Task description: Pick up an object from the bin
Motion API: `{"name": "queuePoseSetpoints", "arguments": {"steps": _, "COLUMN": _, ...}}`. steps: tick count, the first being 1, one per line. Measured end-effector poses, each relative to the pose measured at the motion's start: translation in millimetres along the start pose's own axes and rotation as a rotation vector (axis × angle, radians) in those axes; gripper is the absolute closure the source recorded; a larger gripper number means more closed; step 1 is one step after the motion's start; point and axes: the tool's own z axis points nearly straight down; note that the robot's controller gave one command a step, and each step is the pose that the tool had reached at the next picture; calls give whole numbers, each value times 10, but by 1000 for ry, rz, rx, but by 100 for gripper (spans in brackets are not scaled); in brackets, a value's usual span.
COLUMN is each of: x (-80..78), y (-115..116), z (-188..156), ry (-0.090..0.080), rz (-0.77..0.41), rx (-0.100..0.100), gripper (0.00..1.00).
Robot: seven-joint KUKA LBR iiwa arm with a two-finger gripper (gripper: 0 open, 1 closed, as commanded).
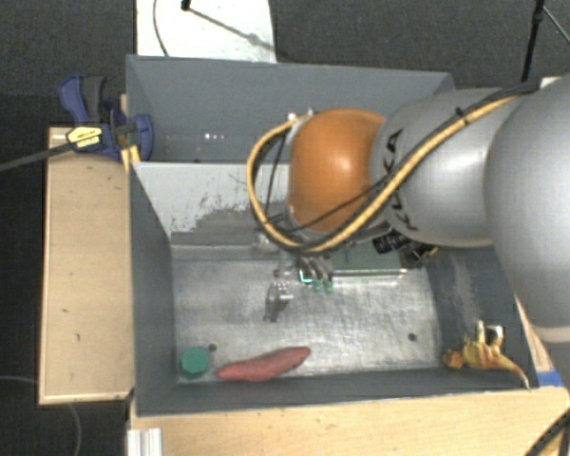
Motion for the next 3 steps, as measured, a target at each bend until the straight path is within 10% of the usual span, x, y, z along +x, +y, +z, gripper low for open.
{"name": "queuePoseSetpoints", "arguments": {"steps": 1, "x": -21, "y": -7, "z": -47, "ry": -8, "rz": 8, "rx": -1, "gripper": 100}}
{"name": "queuePoseSetpoints", "arguments": {"steps": 3, "x": 38, "y": -49, "z": -58, "ry": -10, "rz": 4, "rx": -3, "gripper": 100}}
